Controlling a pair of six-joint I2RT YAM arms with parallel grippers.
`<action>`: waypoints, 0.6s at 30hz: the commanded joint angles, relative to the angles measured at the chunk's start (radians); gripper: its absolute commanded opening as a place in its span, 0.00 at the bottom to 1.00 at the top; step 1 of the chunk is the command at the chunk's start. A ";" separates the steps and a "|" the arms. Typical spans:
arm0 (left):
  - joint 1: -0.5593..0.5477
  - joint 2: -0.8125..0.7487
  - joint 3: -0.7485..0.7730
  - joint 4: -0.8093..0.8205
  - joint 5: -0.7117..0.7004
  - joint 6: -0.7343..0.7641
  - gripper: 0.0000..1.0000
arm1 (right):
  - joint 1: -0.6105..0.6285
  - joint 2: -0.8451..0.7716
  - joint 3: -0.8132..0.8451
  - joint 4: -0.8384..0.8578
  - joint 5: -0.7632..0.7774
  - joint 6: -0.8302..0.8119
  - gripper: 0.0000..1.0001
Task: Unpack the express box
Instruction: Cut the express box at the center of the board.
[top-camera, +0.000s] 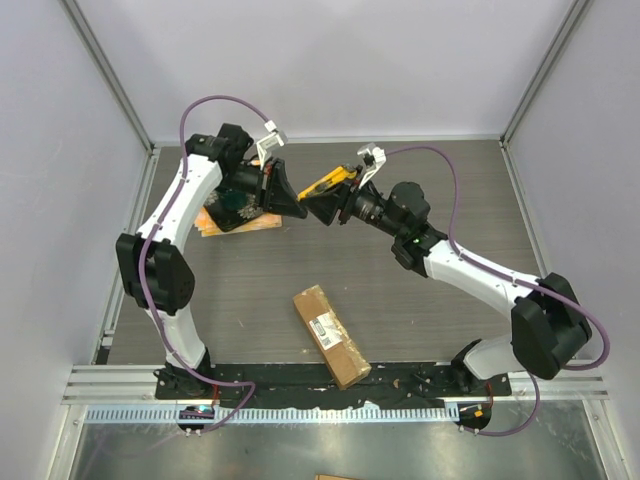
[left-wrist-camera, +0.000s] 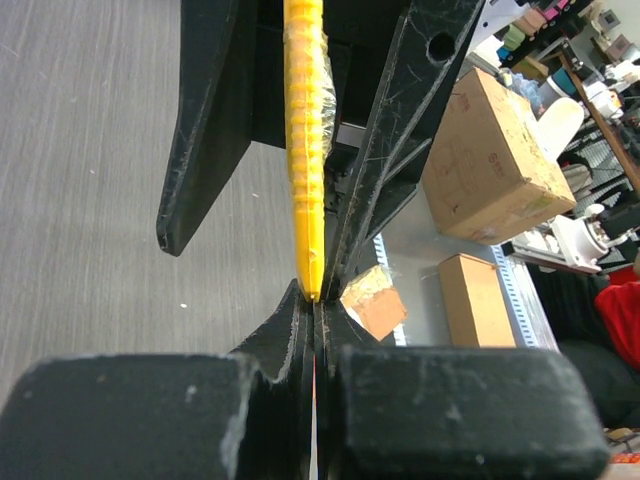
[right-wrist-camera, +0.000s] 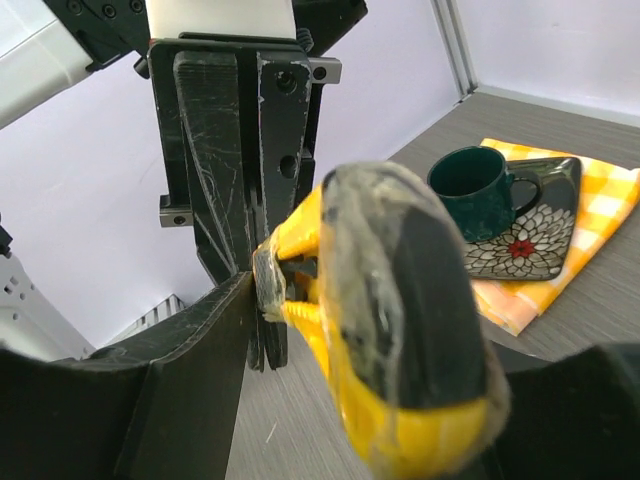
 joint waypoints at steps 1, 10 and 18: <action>-0.003 -0.071 -0.041 -0.165 0.205 -0.052 0.00 | -0.007 0.021 0.057 0.129 -0.031 0.049 0.57; -0.003 -0.080 -0.071 -0.132 0.207 -0.068 0.00 | -0.012 0.036 0.082 0.145 -0.045 0.058 0.44; -0.003 -0.076 -0.061 -0.122 0.202 -0.083 0.05 | -0.011 0.068 0.122 0.083 -0.114 0.055 0.01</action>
